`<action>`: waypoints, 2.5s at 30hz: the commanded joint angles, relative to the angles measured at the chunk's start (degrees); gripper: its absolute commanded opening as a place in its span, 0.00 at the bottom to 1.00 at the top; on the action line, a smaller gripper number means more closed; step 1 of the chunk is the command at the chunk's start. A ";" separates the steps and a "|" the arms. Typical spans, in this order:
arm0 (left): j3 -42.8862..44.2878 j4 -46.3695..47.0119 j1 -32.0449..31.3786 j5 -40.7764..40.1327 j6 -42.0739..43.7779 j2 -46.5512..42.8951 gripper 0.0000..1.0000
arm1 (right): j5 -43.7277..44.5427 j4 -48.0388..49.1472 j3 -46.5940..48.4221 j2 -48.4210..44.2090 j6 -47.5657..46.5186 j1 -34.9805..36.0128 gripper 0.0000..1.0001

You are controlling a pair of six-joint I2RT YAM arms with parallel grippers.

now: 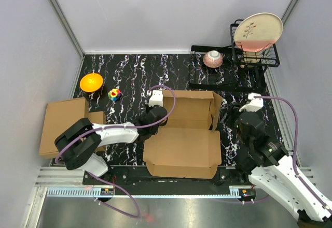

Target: Fold the paper box

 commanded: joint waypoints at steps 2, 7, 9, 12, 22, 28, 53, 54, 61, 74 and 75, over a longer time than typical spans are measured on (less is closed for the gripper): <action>-1.13 -1.64 0.41 2.58 0.30 0.82 0.00 | 8.24 -4.78 0.50 4.07 4.63 0.20 0.60; -1.30 -1.02 0.32 3.72 0.30 0.38 0.00 | 4.28 -0.38 -3.28 6.71 4.91 0.11 0.62; -1.48 -0.67 0.33 4.24 0.48 0.29 0.00 | 3.58 1.46 -3.20 9.69 4.29 0.11 0.63; -1.57 -0.06 0.41 4.86 0.48 0.12 0.00 | 2.70 3.92 -3.20 14.52 4.29 0.11 0.64; -3.41 3.02 0.24 6.88 1.01 -0.85 0.00 | -0.73 14.38 -5.04 23.32 3.24 -1.38 0.68; -3.59 3.81 0.15 7.85 1.18 -0.76 0.00 | -1.88 21.32 -5.75 27.89 1.30 -1.64 0.71; -2.01 -0.49 -1.61 7.68 1.45 -3.49 0.00 | 7.96 22.75 -0.57 39.49 -1.95 -1.91 0.00; -1.49 -1.54 -1.78 7.41 1.45 -3.49 0.00 | 9.10 21.78 -0.21 39.58 -1.95 -1.82 0.00; 5.54 -15.33 -2.66 4.69 1.45 -3.31 0.00 | 7.54 9.85 5.58 39.05 -0.46 -1.91 0.00; 23.91 -45.48 -2.66 23.56 1.79 -1.12 0.12 | -13.10 -12.50 21.94 43.63 -1.51 -1.82 0.00; 25.31 -47.76 -2.58 25.15 2.58 -0.51 0.17 | -14.08 -13.64 22.11 43.80 -1.86 -1.91 0.02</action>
